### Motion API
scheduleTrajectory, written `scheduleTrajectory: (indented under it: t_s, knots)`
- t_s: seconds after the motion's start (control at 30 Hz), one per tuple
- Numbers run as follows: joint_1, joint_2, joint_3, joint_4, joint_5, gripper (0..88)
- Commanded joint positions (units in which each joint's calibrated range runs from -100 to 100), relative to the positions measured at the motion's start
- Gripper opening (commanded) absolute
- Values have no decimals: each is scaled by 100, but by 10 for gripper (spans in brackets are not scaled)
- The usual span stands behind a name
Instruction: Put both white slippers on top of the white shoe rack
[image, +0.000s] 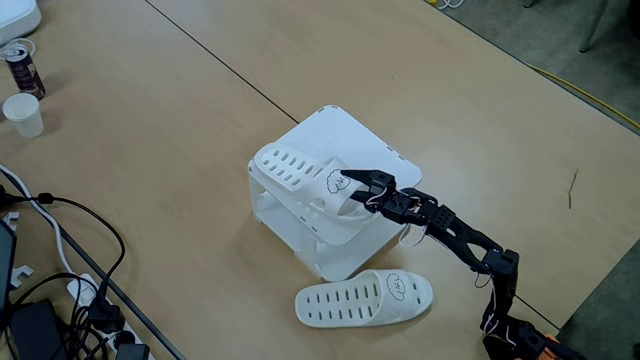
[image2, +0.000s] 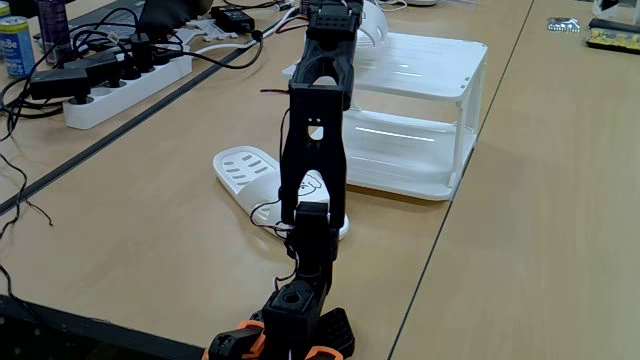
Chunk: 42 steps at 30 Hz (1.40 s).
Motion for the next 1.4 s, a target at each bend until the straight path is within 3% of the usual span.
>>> scheduleTrajectory:
  t_s: [0.0, 0.43, 0.6, 1.37]
  knots:
    - [-35, -155, 51, -56, 42, 184]
    - [-109, -155, 664, -82, 42, 188]
    - [-389, -163, 610, -90, 42, 240]
    - [-430, -230, 312, -108, 42, 239]
